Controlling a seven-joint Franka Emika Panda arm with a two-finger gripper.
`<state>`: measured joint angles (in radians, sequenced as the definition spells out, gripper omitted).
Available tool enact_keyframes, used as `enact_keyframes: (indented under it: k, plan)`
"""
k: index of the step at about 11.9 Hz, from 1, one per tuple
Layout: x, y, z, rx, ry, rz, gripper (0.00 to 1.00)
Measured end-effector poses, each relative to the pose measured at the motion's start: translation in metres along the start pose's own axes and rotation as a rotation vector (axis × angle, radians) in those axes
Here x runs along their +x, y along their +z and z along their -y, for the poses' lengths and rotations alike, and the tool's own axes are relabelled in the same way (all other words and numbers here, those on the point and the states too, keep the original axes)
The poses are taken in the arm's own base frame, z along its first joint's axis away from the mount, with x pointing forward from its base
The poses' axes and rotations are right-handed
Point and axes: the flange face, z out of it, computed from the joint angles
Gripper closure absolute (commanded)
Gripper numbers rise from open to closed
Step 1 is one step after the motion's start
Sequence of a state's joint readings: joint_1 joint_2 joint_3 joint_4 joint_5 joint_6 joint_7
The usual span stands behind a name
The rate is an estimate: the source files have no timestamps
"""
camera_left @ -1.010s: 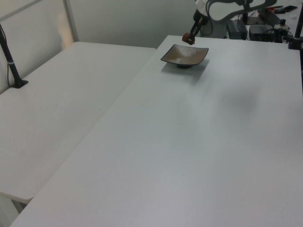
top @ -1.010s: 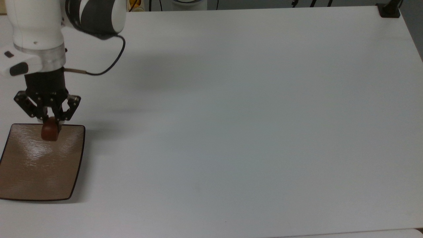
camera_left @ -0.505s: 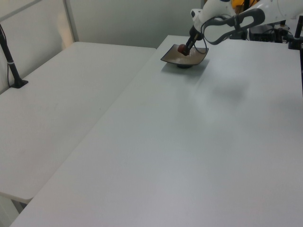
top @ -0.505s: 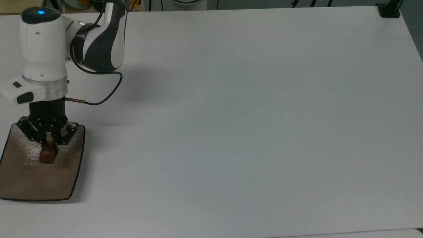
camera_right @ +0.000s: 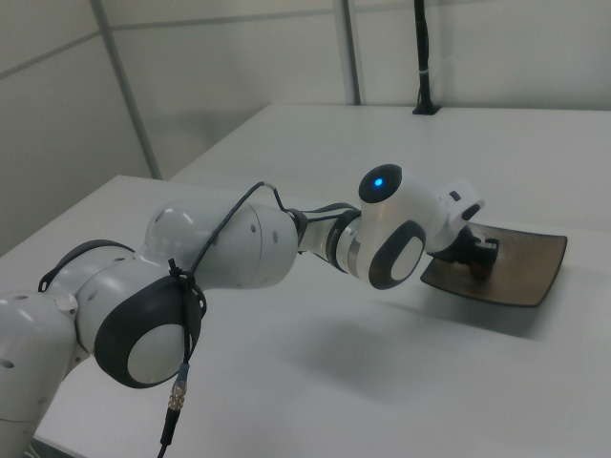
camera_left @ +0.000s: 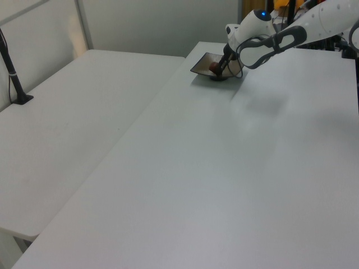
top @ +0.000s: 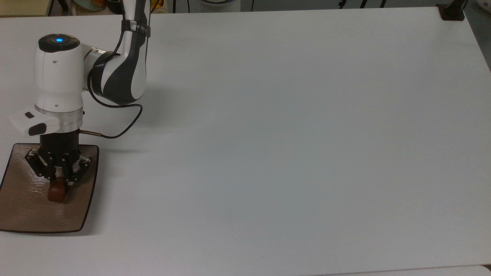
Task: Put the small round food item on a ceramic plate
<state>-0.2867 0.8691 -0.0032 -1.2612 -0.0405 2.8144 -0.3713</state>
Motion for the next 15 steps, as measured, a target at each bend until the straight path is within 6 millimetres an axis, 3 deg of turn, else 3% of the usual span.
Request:
enact_keyframes:
  k: [2, 4, 8, 10, 12, 15]
  plan:
    - [-0.001, 0.001, -0.003, -0.005, 0.003, -0.004, 0.4]
    - [-0.003, 0.001, -0.006, -0.008, 0.006, -0.003, 0.31]
    - [-0.002, 0.001, -0.007, -0.008, 0.007, -0.003, 0.03]
    - [0.004, -0.006, -0.009, -0.012, 0.006, -0.017, 0.0]
    - [0.028, -0.038, -0.012, -0.025, 0.0, -0.061, 0.0]
    - [0.068, -0.115, 0.0, 0.018, -0.025, -0.008, 0.0]
